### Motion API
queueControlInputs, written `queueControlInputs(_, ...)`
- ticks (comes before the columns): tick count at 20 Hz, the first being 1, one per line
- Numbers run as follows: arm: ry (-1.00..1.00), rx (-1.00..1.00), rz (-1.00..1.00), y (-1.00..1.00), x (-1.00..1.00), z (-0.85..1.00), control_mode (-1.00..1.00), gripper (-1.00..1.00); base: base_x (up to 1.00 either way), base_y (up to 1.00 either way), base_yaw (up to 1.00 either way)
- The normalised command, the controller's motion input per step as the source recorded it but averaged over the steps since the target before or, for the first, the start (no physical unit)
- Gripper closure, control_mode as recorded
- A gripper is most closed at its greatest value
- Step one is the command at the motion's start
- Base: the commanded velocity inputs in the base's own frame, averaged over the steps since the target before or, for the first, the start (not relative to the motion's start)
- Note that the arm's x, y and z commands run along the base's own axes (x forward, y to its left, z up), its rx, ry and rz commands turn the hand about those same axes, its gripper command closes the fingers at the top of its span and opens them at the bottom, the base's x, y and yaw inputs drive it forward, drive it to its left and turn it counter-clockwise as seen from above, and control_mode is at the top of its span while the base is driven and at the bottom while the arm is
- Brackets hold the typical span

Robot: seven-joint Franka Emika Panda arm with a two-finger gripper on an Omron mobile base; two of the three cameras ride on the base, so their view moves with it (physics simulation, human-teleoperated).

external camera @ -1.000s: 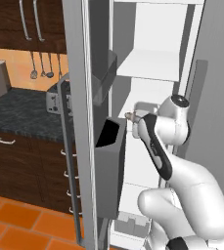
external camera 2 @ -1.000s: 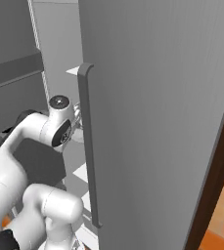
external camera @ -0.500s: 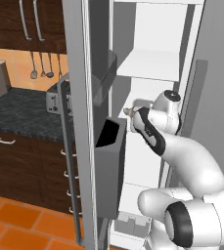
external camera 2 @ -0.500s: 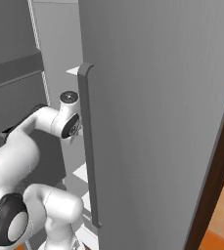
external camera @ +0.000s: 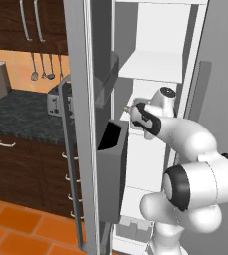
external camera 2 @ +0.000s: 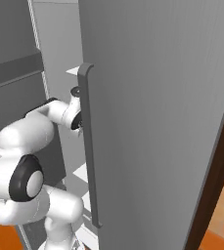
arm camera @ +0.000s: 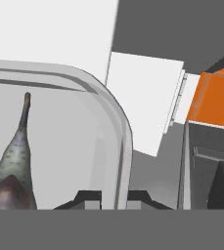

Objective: Take the meat container that has the fish and place it on the second highest rack of the freezer. Then take the vegetable container that has the eggplant and lime and place it on the highest rack of the freezer.

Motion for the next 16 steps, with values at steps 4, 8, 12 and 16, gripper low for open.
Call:
queueControlInputs(4,0.00,0.00,0.00,-0.08,0.40,-0.28,-1.00,1.00,0.00,0.00,0.00)
queueControlInputs(8,0.00,0.00,-0.02,0.00,0.31,-0.29,-1.00,1.00,0.00,0.00,0.00)
queueControlInputs(12,0.00,-0.01,-0.04,0.00,0.36,-0.32,-1.00,1.00,0.00,0.00,0.00)
queueControlInputs(16,0.00,0.00,-0.06,0.00,0.41,-0.14,-1.00,1.00,0.00,0.00,0.00)
